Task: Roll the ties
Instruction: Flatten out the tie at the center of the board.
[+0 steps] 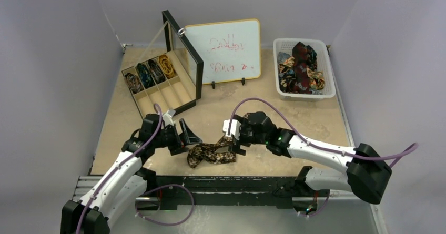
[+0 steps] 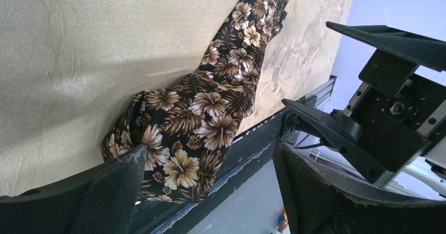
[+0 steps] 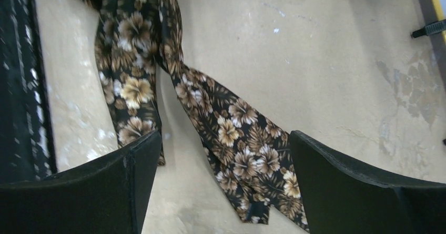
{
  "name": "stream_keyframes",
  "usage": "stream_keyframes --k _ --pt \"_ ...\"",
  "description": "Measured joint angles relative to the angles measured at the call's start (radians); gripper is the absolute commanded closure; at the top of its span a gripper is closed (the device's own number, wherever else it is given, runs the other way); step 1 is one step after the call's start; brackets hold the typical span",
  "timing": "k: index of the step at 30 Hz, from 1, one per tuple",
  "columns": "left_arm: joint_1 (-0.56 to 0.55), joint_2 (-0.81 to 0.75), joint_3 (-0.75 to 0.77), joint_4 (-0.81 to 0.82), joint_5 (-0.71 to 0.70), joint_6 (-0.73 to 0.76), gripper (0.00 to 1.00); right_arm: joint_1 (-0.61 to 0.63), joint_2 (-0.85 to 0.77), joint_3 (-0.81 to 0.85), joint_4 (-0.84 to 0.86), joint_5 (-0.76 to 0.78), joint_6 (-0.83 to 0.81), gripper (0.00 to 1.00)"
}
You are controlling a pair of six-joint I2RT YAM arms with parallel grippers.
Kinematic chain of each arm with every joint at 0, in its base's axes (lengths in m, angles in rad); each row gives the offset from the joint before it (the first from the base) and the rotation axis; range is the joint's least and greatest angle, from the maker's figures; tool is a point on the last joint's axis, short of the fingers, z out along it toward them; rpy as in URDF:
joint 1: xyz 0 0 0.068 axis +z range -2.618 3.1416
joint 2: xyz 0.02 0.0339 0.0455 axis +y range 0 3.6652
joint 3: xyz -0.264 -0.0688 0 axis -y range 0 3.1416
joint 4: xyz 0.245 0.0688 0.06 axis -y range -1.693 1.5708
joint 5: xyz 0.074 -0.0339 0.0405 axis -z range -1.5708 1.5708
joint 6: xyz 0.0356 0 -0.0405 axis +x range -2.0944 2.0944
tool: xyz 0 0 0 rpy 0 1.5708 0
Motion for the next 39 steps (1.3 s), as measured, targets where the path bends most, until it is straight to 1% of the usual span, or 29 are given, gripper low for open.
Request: stream_keyframes --k 2,6,12,13,15,18,21,23,25,27,28,29,32,36,37,39 --pt "0.0 -0.002 0.0 -0.006 -0.006 0.0 0.13 0.0 0.0 -0.022 0.0 -0.001 -0.082 0.12" --pt "0.0 -0.004 0.0 -0.017 -0.013 0.0 0.12 0.0 0.04 -0.026 0.018 -0.022 -0.159 0.15" --pt "0.0 -0.024 0.001 -0.028 -0.028 0.0 0.1 0.013 0.17 -0.024 0.033 -0.037 -0.211 0.14" --pt "0.0 -0.027 0.002 -0.029 -0.033 0.0 0.1 0.015 0.176 -0.024 0.036 -0.038 -0.213 0.15" --pt "0.0 -0.029 0.008 -0.032 -0.043 0.0 0.1 0.017 0.181 -0.024 0.055 -0.037 -0.216 0.2" --pt "0.0 -0.018 0.021 -0.032 -0.05 0.001 0.1 0.019 0.212 -0.018 0.104 -0.014 -0.215 0.32" --pt "0.0 -0.006 0.032 -0.031 -0.055 0.004 0.1 0.019 0.281 0.003 0.146 0.03 -0.214 0.4" --pt "0.0 -0.008 0.037 -0.032 -0.06 0.005 0.09 0.019 0.315 0.017 0.155 0.048 -0.213 0.53" --pt "0.0 -0.013 0.042 -0.035 -0.066 0.008 0.09 0.019 0.333 0.028 0.159 0.057 -0.206 0.74" --pt "0.0 -0.024 0.05 -0.046 -0.074 0.009 0.09 0.019 0.335 0.043 0.157 0.061 -0.187 0.89" --pt "0.0 -0.029 0.056 -0.054 -0.078 0.009 0.09 0.019 0.335 0.059 0.142 0.063 -0.162 0.92" --pt "0.0 -0.034 0.061 -0.06 -0.081 0.009 0.09 0.019 0.336 0.082 0.126 0.063 -0.125 0.93" --pt "0.0 -0.048 0.078 -0.078 -0.092 0.01 0.09 0.019 0.336 0.178 0.06 0.08 0.029 1.0" --pt "0.0 -0.062 0.102 -0.095 -0.106 0.013 0.09 -0.004 0.336 0.326 -0.101 0.076 0.301 1.0" --pt "0.0 -0.064 0.108 -0.098 -0.108 0.013 0.08 -0.02 0.333 0.348 -0.146 0.066 0.381 1.0" --pt "0.0 -0.068 0.12 -0.104 -0.113 0.021 0.08 -0.054 0.313 0.346 -0.21 0.029 0.492 1.0"
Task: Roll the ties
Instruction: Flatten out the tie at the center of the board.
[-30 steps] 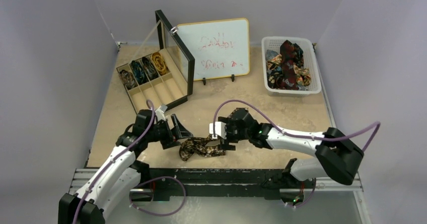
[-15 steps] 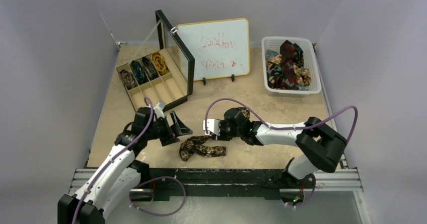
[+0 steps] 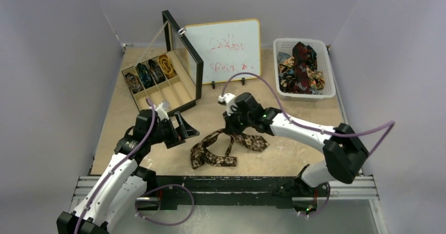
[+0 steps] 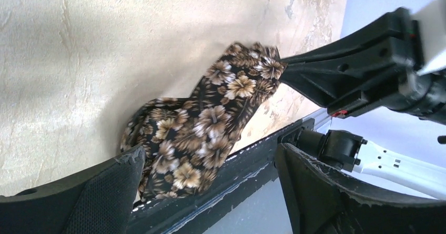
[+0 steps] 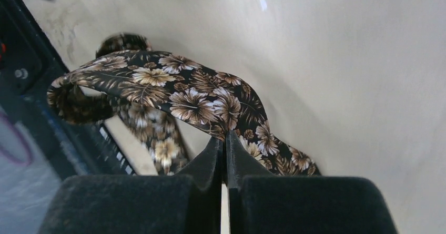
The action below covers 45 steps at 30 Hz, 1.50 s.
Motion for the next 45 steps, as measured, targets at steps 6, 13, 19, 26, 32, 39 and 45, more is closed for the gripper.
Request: stream_keyframes --k 6,13,19,26,32,39,45 --pt "0.0 0.01 0.035 -0.004 0.008 0.04 0.08 -0.243 -0.259 -0.152 -0.234 -0.081 0.319 1.0" --pt "-0.002 0.123 0.026 0.113 0.178 0.104 0.12 -0.463 -0.312 -0.102 -0.423 0.025 0.441 1.0" --pt "-0.119 0.223 -0.014 0.254 0.235 0.111 0.13 -0.466 -0.196 -0.04 -0.497 0.166 0.467 1.0" --pt "-0.508 0.444 -0.016 0.393 0.101 0.065 0.13 -0.48 -0.186 -0.018 -0.497 0.237 0.465 1.0" --pt "-0.679 0.669 0.041 0.481 -0.019 0.027 0.15 -0.486 -0.188 -0.018 -0.496 0.258 0.454 1.0" --pt "-0.756 0.868 0.165 0.566 -0.073 0.005 0.48 -0.491 -0.206 -0.019 -0.492 0.26 0.442 1.0" --pt "-0.787 0.974 0.237 0.549 -0.113 0.008 0.99 -0.491 -0.212 -0.019 -0.491 0.26 0.437 1.0"
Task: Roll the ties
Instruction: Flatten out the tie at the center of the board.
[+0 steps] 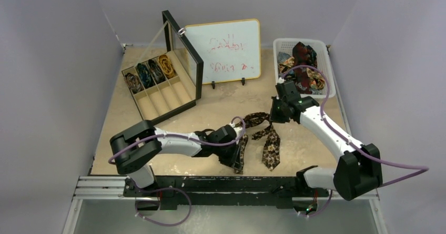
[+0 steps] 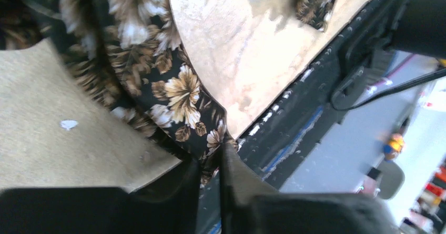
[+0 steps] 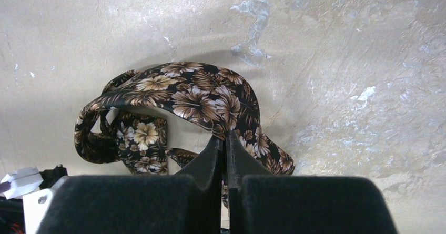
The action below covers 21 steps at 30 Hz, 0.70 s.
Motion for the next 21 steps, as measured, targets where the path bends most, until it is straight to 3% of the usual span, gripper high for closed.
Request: stream_keyframes --k 5,7,13,21 --pt "-0.012 -0.03 0.009 -0.105 -0.1 -0.005 1.0 0.0 -0.01 0.0 -0.001 -0.001 0.0 1.0" --pt "0.021 -0.121 -0.029 -0.159 -0.132 -0.007 1.0 0.0 -0.013 0.0 -0.003 -0.019 -0.001 1.0" --pt "0.273 -0.54 -0.16 -0.352 -0.207 -0.012 1.0 -0.001 -0.028 0.018 -0.053 -0.108 -0.024 1.0" --pt "0.334 -0.808 -0.161 -0.648 -0.373 -0.119 1.0 -0.001 -0.077 0.037 -0.129 -0.184 -0.068 1.0"
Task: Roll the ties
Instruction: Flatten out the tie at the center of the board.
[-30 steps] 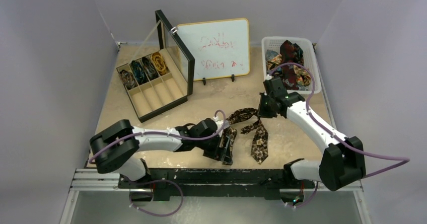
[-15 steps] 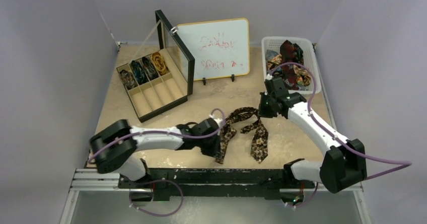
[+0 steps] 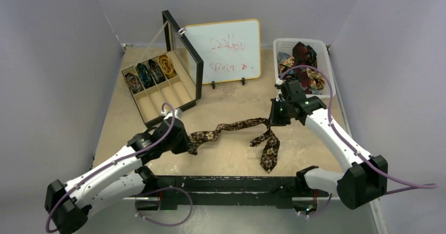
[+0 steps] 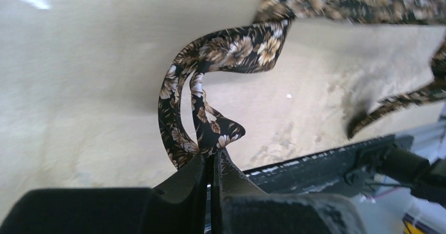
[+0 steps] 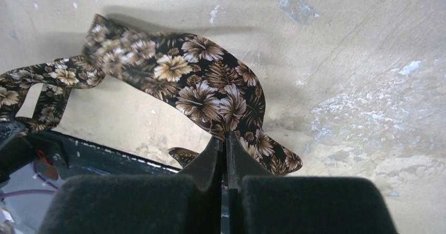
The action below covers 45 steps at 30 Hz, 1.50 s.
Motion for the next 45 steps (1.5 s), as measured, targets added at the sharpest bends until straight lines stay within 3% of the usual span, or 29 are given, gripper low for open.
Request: stream_keyframes --k 8,9,11,13,15,24,29,34,39,45 --pt "0.008 -0.153 0.06 -0.236 -0.181 -0.113 1.0 0.0 -0.026 0.097 -0.075 0.08 0.003 0.99" --pt "0.008 -0.163 0.066 -0.257 -0.195 -0.129 0.96 0.0 -0.024 0.097 -0.079 0.089 0.005 0.97" --pt "0.008 -0.18 0.074 -0.287 -0.216 -0.148 0.73 0.0 -0.009 0.097 -0.087 0.113 0.007 0.9" --pt "0.008 -0.204 0.073 -0.292 -0.224 -0.142 0.66 0.0 0.016 0.097 -0.092 0.137 0.008 0.7" --pt "0.008 -0.219 0.069 -0.277 -0.217 -0.136 0.56 0.0 0.043 0.097 -0.093 0.168 0.019 0.6" --pt "0.008 -0.201 -0.095 -0.192 -0.08 -0.158 0.21 0.0 0.104 0.107 -0.074 0.337 0.061 0.52" --pt "0.008 -0.298 -0.099 -0.144 -0.059 -0.126 0.15 -0.002 0.086 0.112 0.005 0.256 0.064 0.56" --pt "0.008 -0.286 -0.098 0.016 0.034 -0.018 0.11 0.056 -0.021 -0.071 0.243 0.043 0.166 0.53" --pt "0.008 -0.095 -0.09 0.221 0.205 0.084 0.11 0.283 0.037 -0.111 0.259 0.146 0.304 0.51" --pt "0.008 0.17 -0.089 0.438 0.385 0.125 0.12 0.449 0.021 -0.195 0.215 0.318 0.514 0.49"
